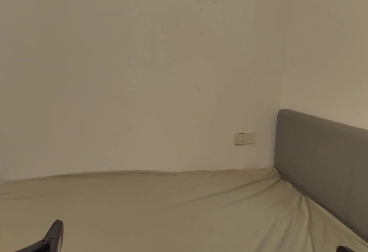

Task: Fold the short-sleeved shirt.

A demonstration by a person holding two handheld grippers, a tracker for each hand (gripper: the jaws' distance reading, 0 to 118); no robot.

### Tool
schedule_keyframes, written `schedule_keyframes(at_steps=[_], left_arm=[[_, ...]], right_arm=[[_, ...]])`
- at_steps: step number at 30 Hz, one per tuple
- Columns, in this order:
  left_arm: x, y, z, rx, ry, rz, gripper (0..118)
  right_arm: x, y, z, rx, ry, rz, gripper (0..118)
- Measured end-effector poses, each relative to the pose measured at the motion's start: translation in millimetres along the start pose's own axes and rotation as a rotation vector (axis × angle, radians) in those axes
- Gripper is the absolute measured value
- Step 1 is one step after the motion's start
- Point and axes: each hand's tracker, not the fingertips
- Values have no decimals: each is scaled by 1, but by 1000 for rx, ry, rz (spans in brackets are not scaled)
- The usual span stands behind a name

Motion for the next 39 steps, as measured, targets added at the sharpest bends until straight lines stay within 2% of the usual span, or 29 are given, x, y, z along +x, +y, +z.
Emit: schedule_keyframes(at_steps=[6,12,16,18,23,27,30,39], left_arm=[[-5,-1,4,33,-30,12,117],[-6,2,3,49,19,32,117],[-9,4,2,45,-26,47,117],[-6,0,0,68,79,40,117],[-5,-3,-1,39,48,69,117],[1,-3,-2,8,58,18,117],[1,0,-5,-68,-10,10,117],[5,3,-1,-1,14,-12,117]], right_arm=[[0,1,-1,3,3,4,118],[-1,2,-1,5,4,4,118],[-1,2,-1,2,2,9,118],[-1,1,-1,0,2,6,118],[-1,1,-1,1,2,4,118],[-2,1,-1,0,1,6,118],[-2,1,-2,0,2,3,118],[-2,2,-2,1,2,1,118]])
